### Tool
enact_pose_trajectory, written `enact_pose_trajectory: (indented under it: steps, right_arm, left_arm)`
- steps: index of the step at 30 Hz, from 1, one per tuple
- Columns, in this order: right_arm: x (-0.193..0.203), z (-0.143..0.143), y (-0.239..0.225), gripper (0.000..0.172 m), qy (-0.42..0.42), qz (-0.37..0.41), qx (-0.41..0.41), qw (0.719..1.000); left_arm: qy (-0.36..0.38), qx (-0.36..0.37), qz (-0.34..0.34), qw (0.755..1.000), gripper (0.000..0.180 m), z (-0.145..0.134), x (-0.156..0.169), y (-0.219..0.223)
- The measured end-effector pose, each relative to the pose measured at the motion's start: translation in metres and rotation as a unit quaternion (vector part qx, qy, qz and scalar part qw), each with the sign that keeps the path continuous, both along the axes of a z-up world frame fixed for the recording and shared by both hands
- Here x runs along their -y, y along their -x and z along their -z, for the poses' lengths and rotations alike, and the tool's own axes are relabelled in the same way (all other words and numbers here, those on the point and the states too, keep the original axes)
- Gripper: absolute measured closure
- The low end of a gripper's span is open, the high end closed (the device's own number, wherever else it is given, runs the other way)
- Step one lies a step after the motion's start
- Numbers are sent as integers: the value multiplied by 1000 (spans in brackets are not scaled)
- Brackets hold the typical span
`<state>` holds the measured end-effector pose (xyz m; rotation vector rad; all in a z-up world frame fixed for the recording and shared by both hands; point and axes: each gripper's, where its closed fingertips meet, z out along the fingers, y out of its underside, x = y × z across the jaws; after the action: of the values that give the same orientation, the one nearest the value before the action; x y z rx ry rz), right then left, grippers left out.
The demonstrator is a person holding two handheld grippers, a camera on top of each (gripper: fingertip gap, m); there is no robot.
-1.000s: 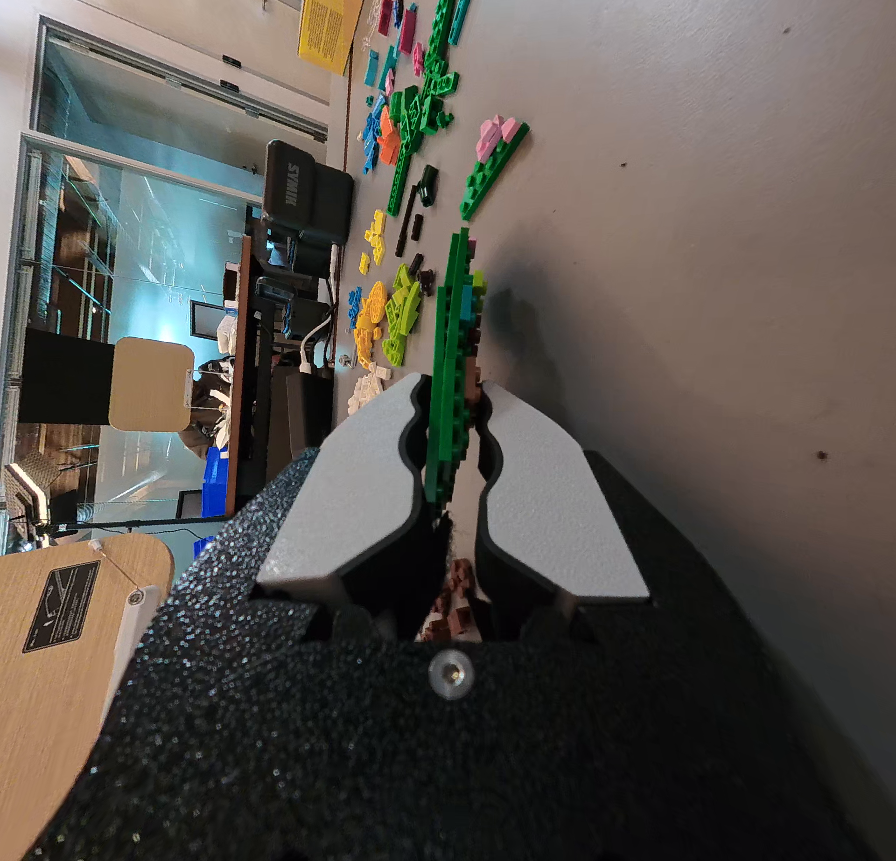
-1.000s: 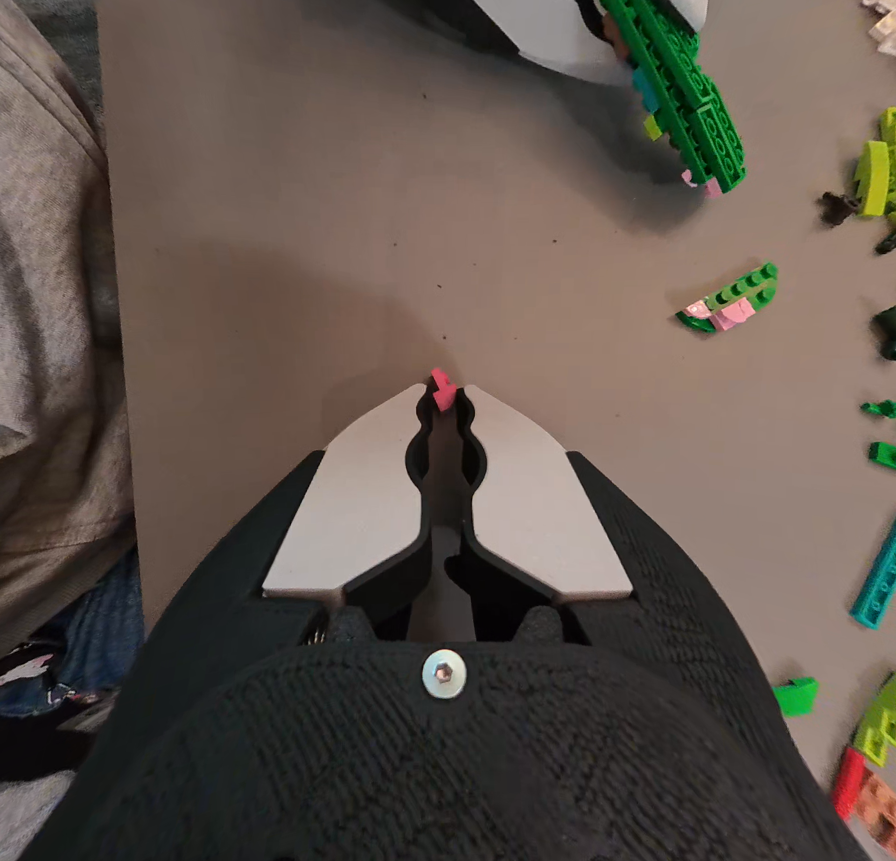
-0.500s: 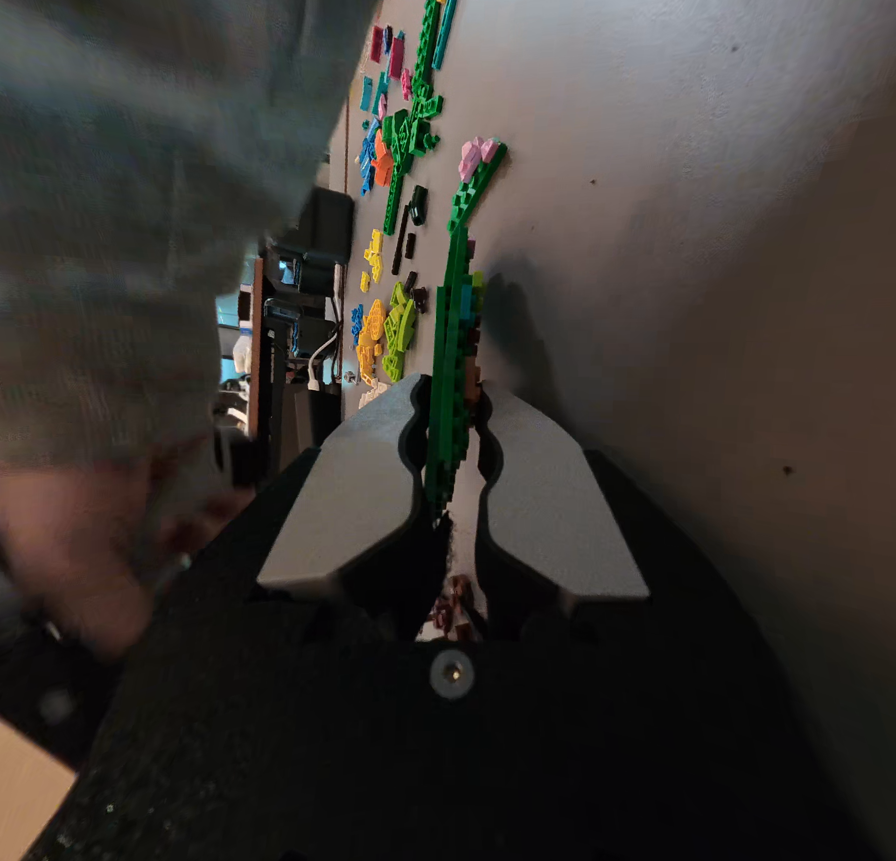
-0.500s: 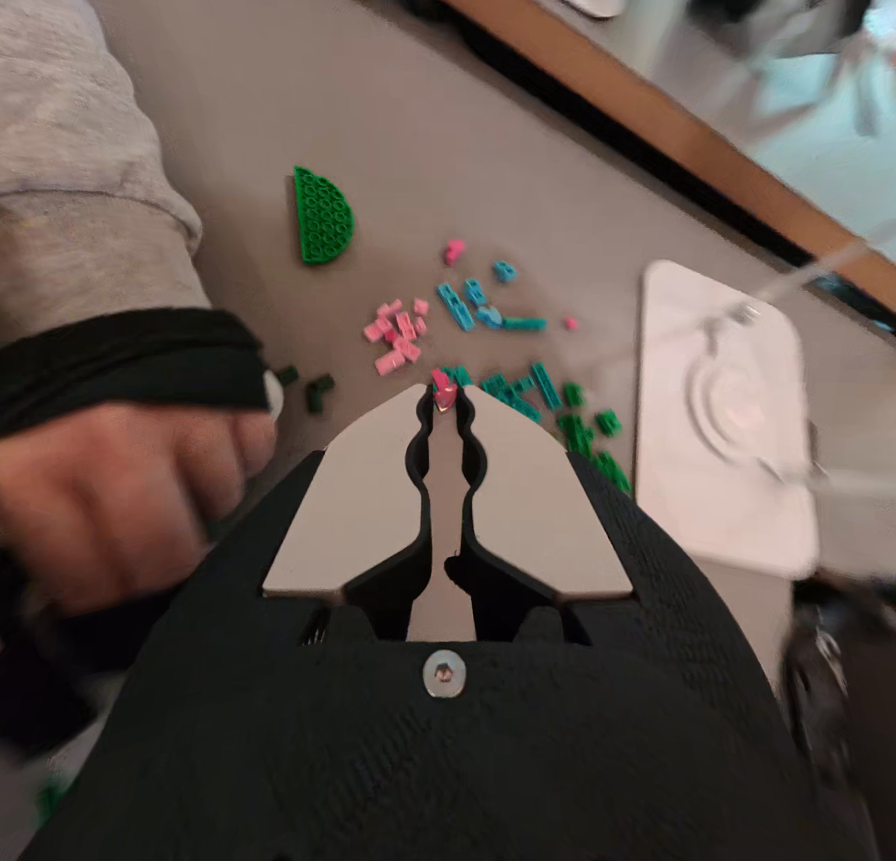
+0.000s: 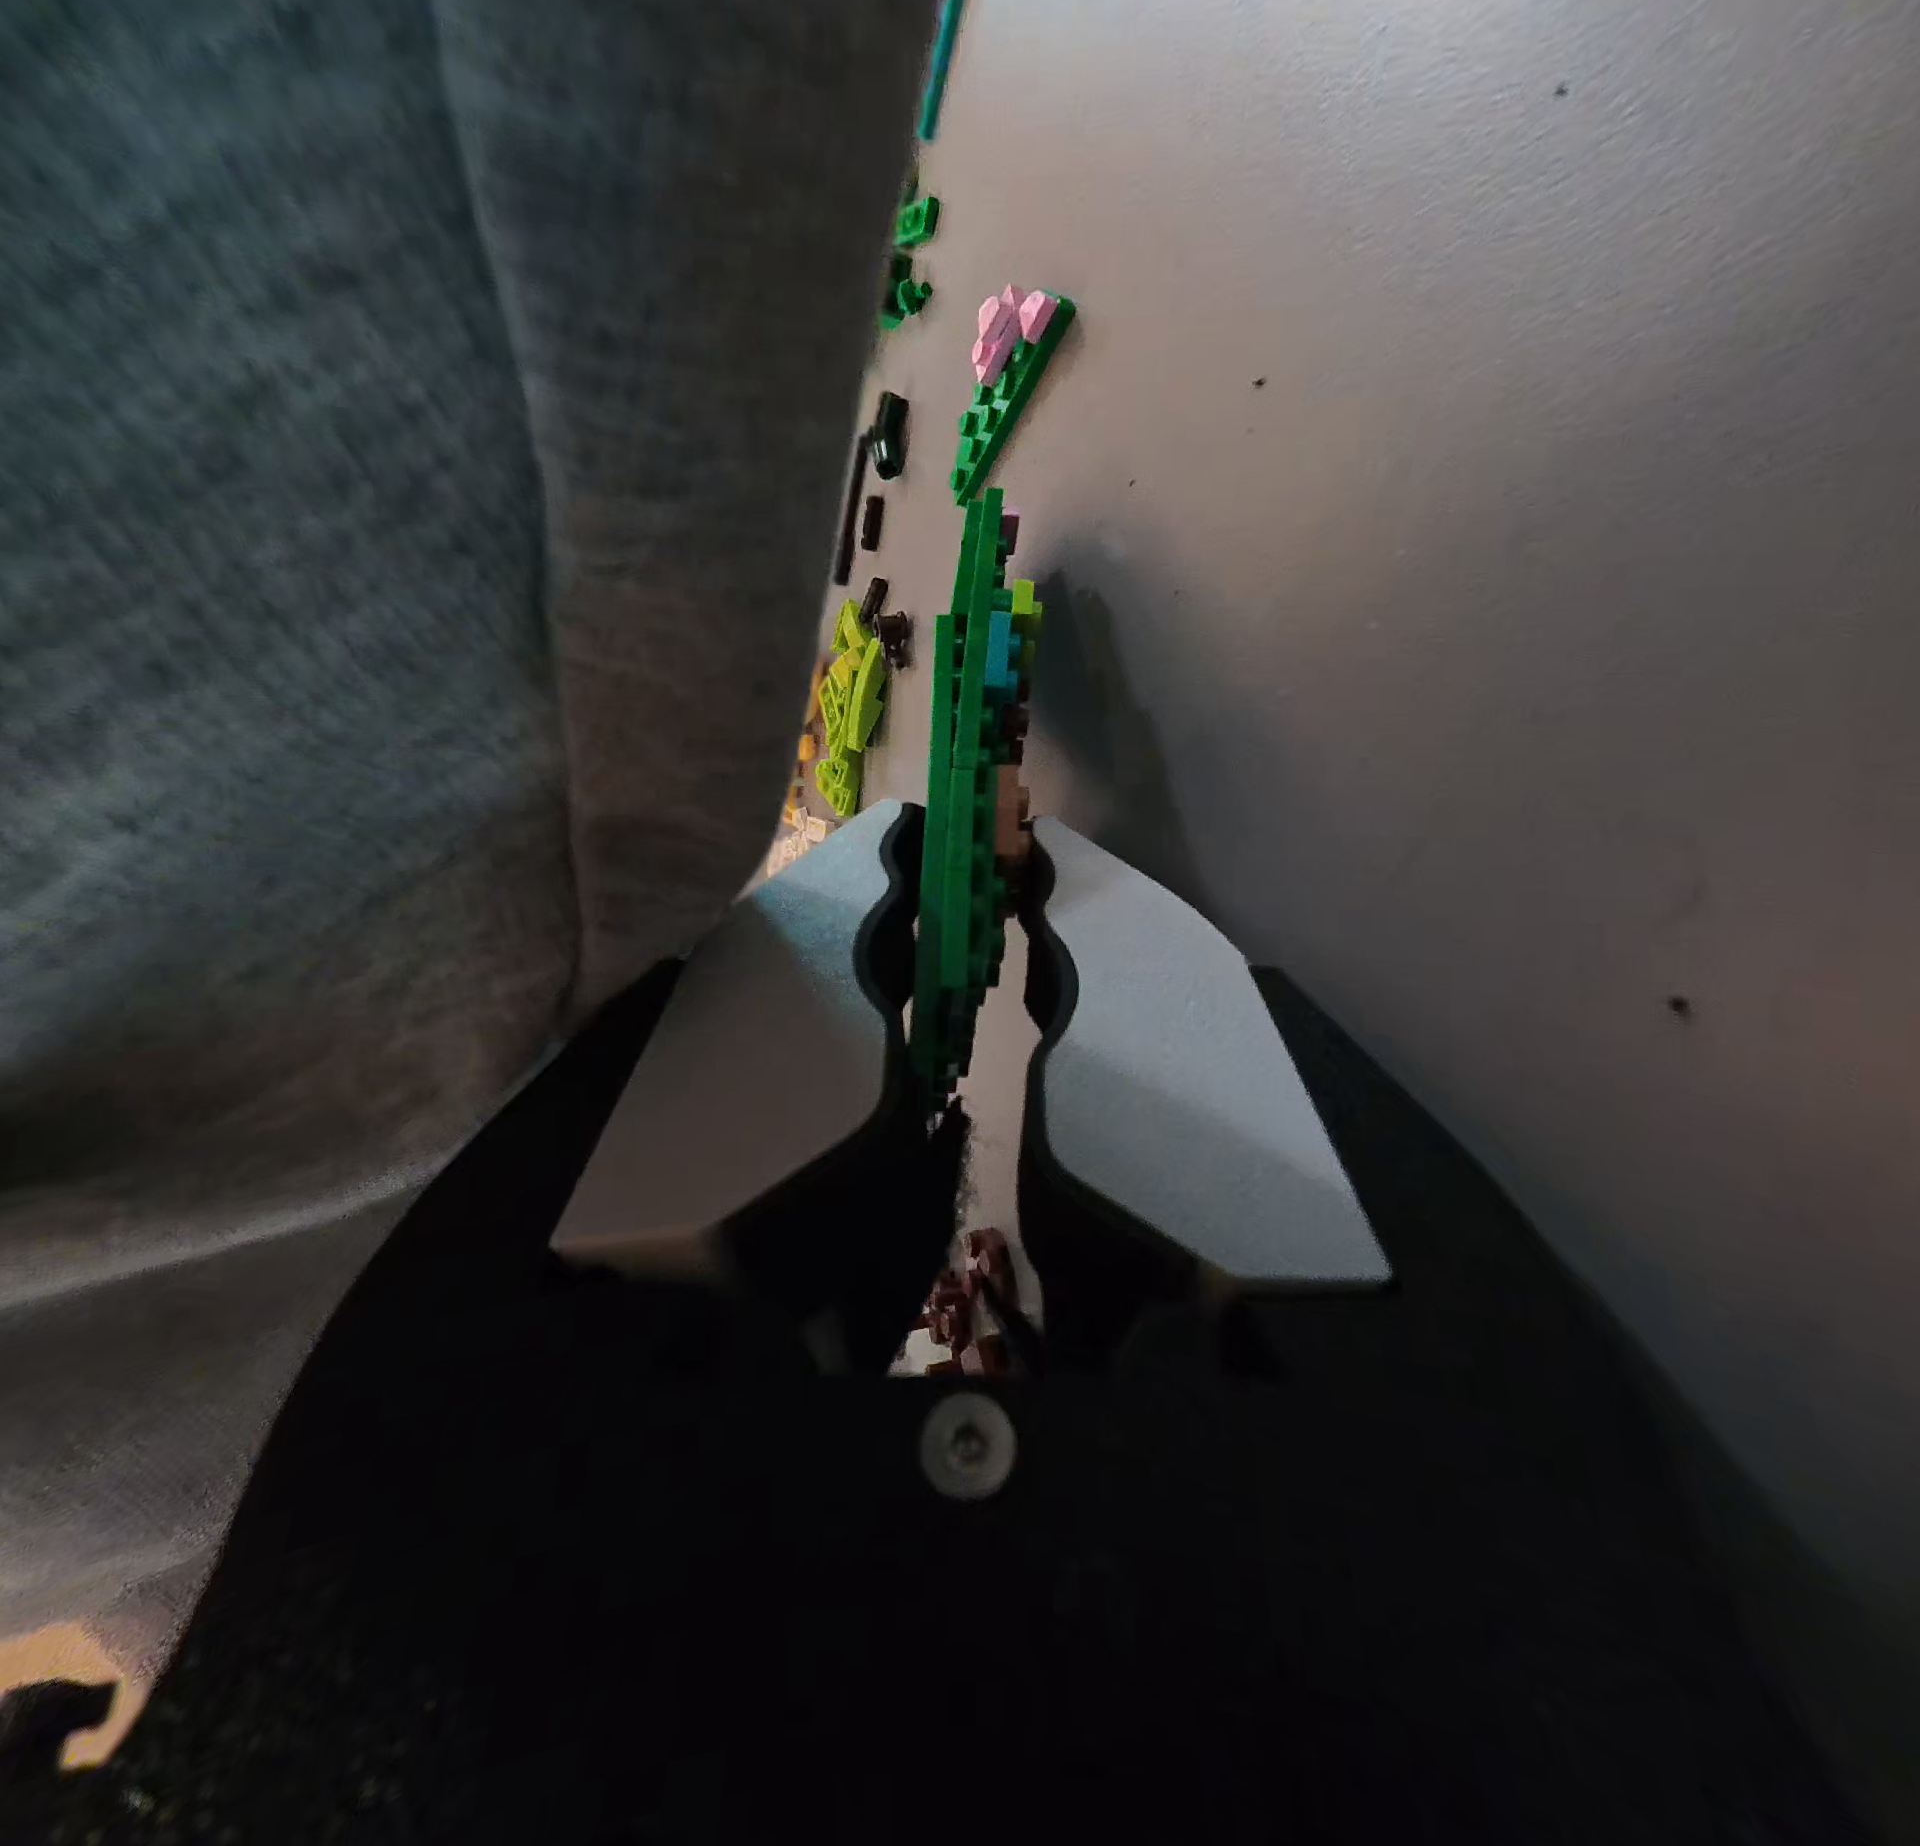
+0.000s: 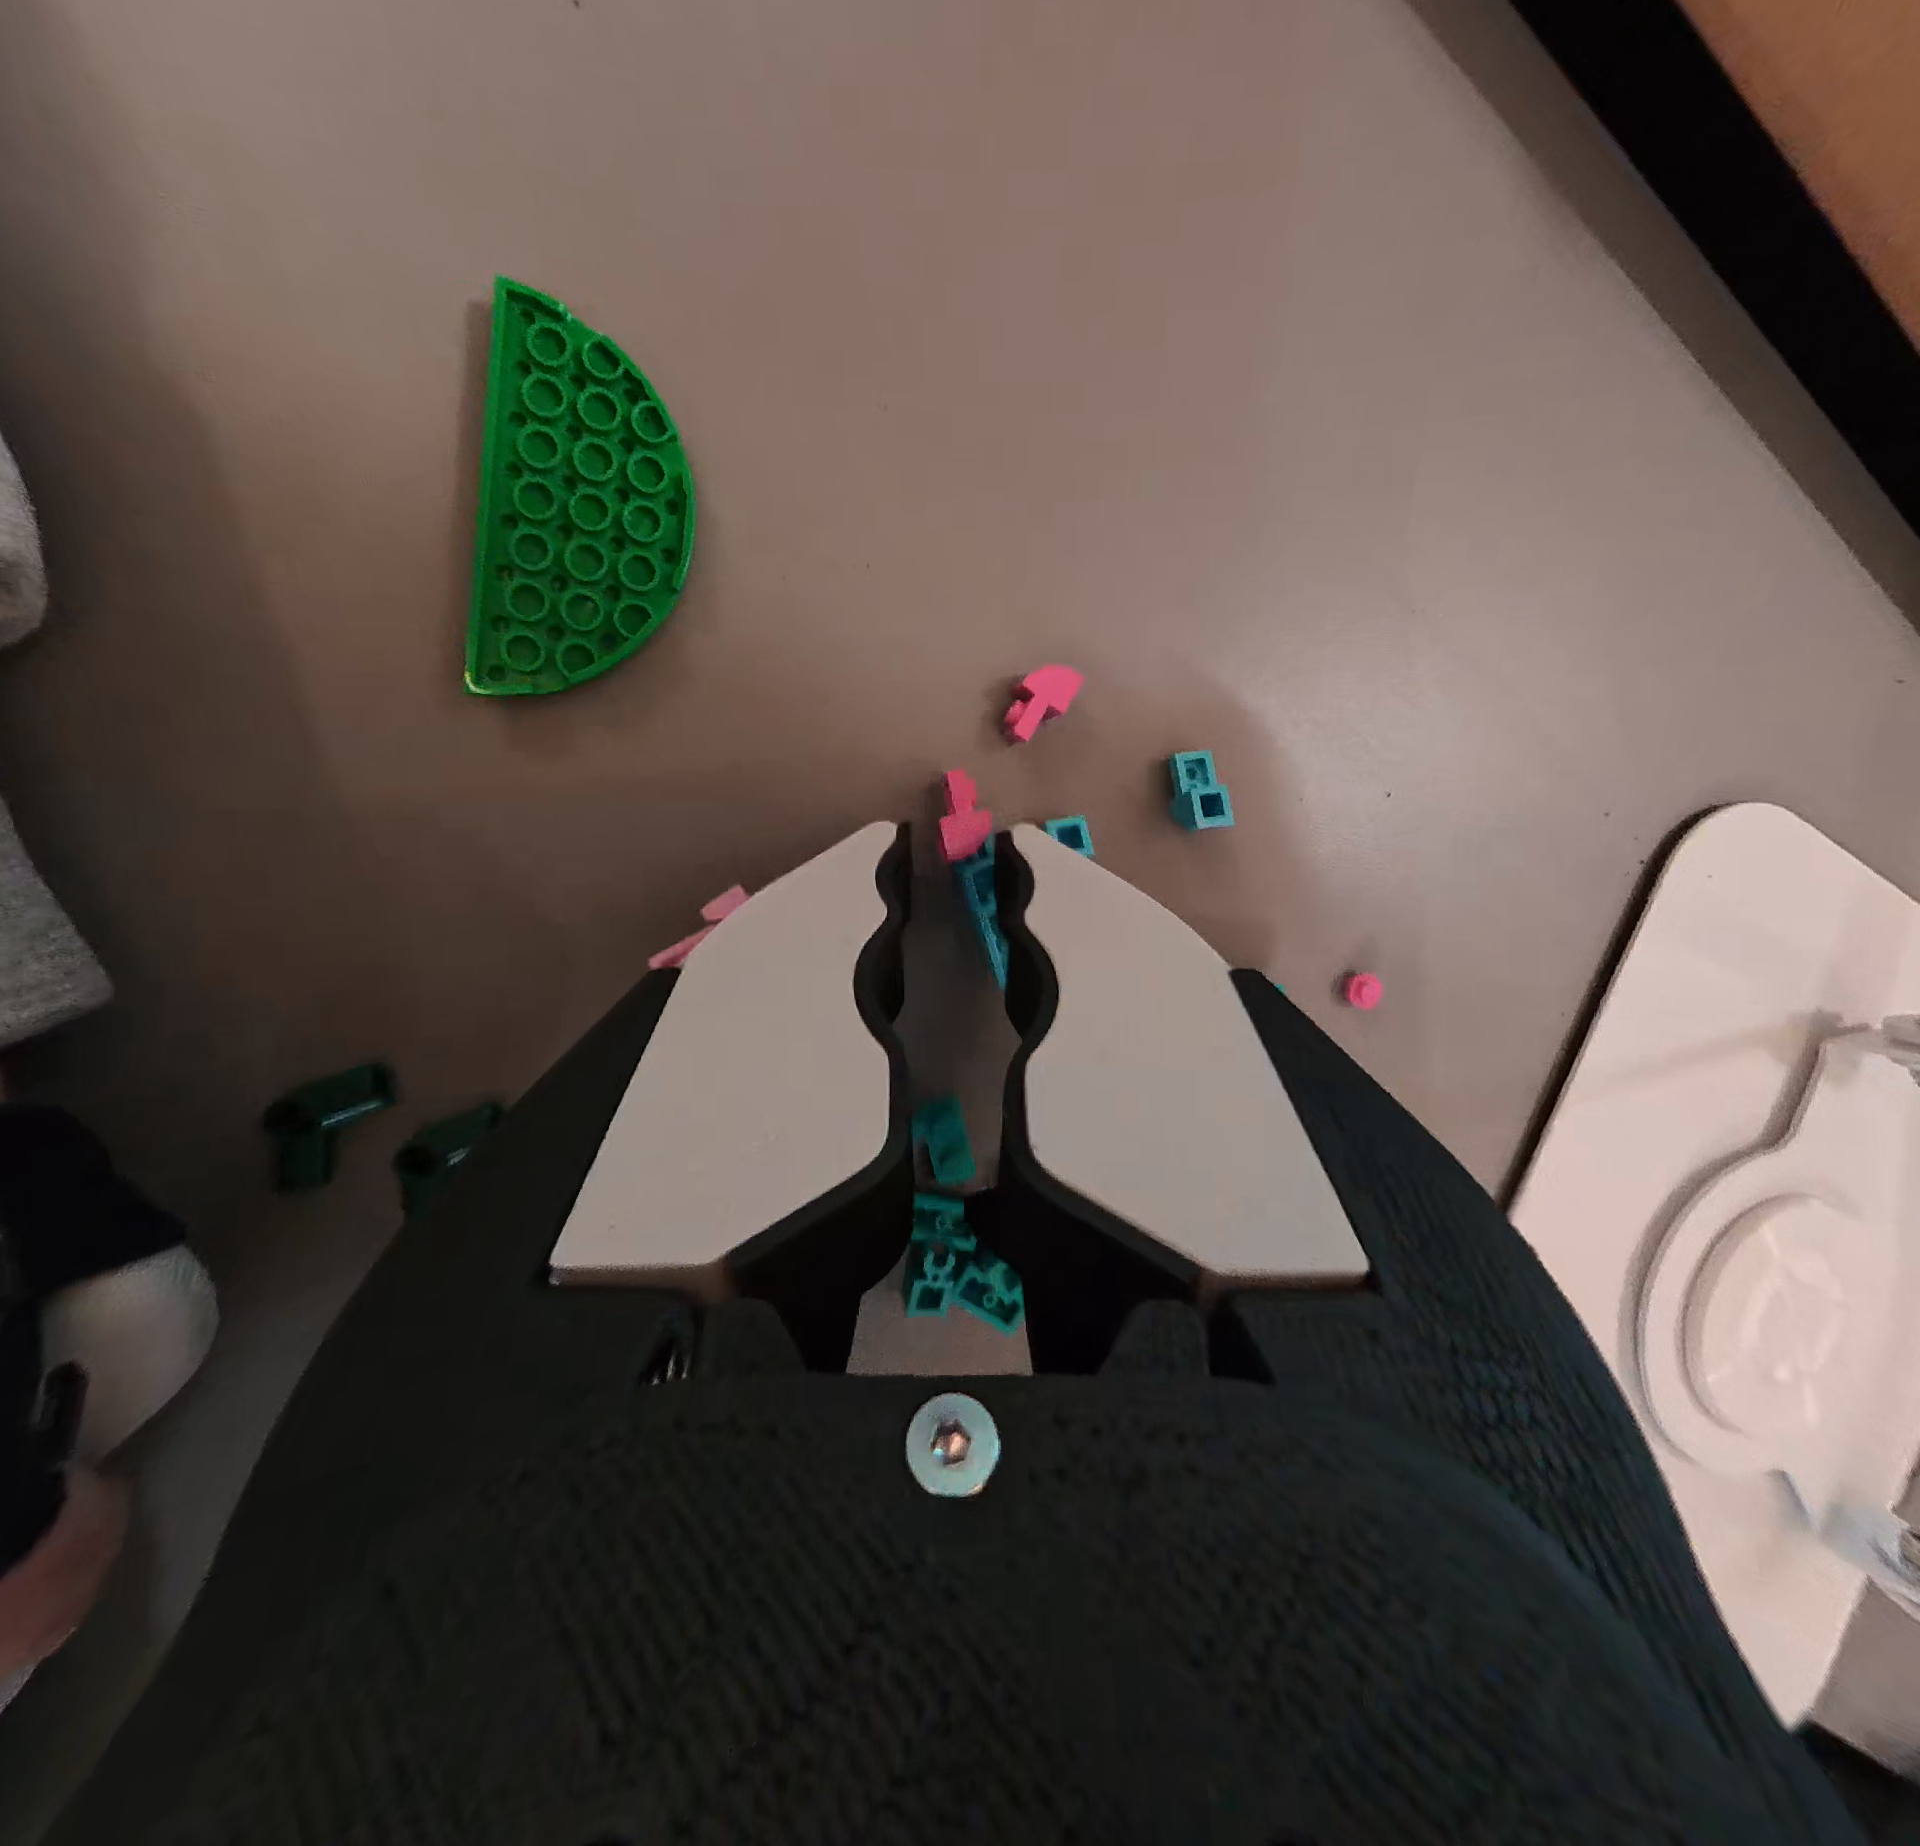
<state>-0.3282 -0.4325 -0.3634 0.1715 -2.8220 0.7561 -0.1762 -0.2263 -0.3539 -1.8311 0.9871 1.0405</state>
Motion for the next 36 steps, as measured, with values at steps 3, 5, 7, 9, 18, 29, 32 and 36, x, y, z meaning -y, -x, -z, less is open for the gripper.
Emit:
enact_pose_trajectory:
  steps: [3, 5, 7, 9, 18, 29, 32, 36]
  right_arm:
    - [-11, -27, -5, 157, 46, 15, -25, 999]
    - [-26, -50, -15, 157, 85, 34, -34, 995]
    - [-51, -65, -22, 156, 93, 63, -46, 993]
    - [-82, -77, -32, 154, 76, 90, -68, 991]
    - [-258, -51, -165, 151, -29, 315, 40, 948]
    - [-289, 1, -201, 144, 78, 513, 112, 848]
    - [-284, 4, -200, 141, 71, 525, 120, 839]
    - [-283, 9, -198, 144, 43, 542, 105, 832]
  left_arm:
    - [0, 2, 0, 1000, 164, 0, 0, 0]
    - [1, 1, -1, 1000, 164, 0, 0, 0]
    - [1, -1, -1, 1000, 164, 0, -1, 0]
    - [1, -1, -2, 1000, 164, 0, -1, 0]
    - [6, -14, -6, 1000, 164, 0, -2, 3]
    - [23, -95, -102, 990, 163, -2, 4, 35]
    - [31, -31, -133, 990, 157, -2, 8, 34]
    - [37, 114, -130, 984, 138, -3, 10, 20]
